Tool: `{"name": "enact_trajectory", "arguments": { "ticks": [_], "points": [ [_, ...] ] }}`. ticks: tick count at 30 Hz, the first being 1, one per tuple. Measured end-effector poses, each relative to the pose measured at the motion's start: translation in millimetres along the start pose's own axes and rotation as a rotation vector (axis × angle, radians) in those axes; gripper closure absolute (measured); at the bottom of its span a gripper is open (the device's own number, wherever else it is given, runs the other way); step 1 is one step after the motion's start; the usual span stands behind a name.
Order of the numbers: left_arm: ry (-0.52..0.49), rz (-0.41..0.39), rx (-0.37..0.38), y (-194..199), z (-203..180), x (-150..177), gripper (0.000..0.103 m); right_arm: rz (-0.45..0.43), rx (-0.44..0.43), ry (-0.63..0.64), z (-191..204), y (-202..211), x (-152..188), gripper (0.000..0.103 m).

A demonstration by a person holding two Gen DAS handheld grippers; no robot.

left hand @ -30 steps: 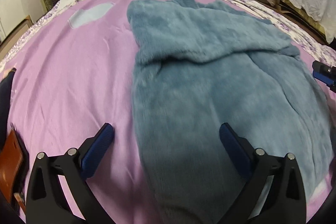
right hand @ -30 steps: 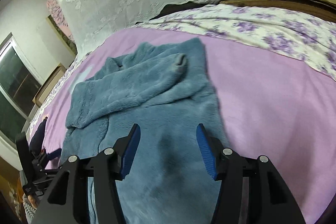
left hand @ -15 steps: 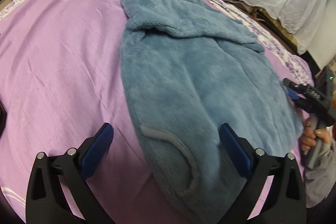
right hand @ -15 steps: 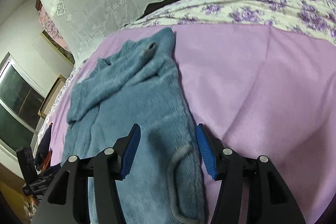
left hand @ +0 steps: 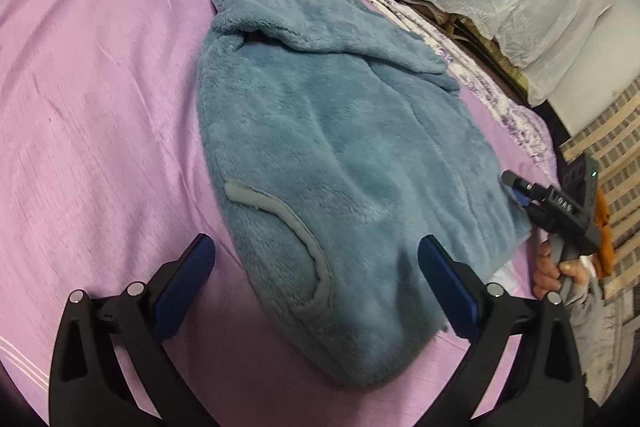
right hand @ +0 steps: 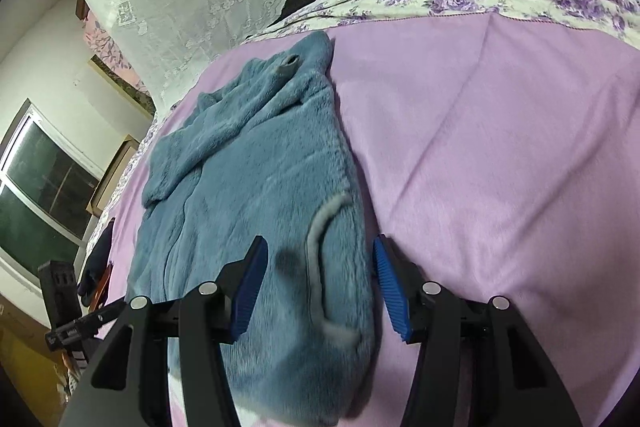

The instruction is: Fold small clothes

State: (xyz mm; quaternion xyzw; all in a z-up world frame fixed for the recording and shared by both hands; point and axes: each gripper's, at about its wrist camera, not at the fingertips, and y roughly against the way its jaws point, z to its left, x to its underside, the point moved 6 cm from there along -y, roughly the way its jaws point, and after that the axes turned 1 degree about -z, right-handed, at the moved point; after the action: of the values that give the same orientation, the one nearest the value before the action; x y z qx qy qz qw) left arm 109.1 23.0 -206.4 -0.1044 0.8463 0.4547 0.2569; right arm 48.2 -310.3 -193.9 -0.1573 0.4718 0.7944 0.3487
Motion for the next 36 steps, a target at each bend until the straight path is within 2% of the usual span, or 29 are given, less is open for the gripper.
{"name": "enact_trajectory", "arguments": {
  "ticks": [8,13,16,17,22,24,27,32,34,36],
  "points": [
    [0.019,0.051,0.121,10,-7,21,0.005,0.019,-0.051,-0.002,-2,14,17,0.048],
    [0.060,0.046,0.155,6,-9,17,0.005,0.028,-0.089,-0.014,1,14,19,0.048],
    [0.097,0.036,0.187,2,-6,12,0.005,0.048,-0.141,-0.031,6,12,21,0.055],
    [0.097,0.030,0.192,3,-5,12,0.005,0.057,-0.159,-0.039,7,11,22,0.058],
    [0.047,-0.002,0.226,12,-15,15,0.007,0.070,-0.191,-0.056,11,10,24,0.060],
    [0.038,-0.004,0.221,11,-17,14,0.007,0.074,-0.187,-0.061,10,9,24,0.060],
    [0.073,0.022,0.172,0,-8,11,0.008,0.078,-0.166,-0.070,7,5,24,0.062],
    [0.065,0.017,0.152,-4,-10,8,0.008,0.068,-0.148,-0.058,6,-2,23,0.061],
    [0.045,-0.005,0.144,2,-13,11,0.014,0.066,-0.150,-0.055,6,-3,22,0.061],
    [0.023,-0.022,0.121,7,-15,13,0.030,0.063,-0.155,-0.059,5,-4,22,0.061]
  ]
}}
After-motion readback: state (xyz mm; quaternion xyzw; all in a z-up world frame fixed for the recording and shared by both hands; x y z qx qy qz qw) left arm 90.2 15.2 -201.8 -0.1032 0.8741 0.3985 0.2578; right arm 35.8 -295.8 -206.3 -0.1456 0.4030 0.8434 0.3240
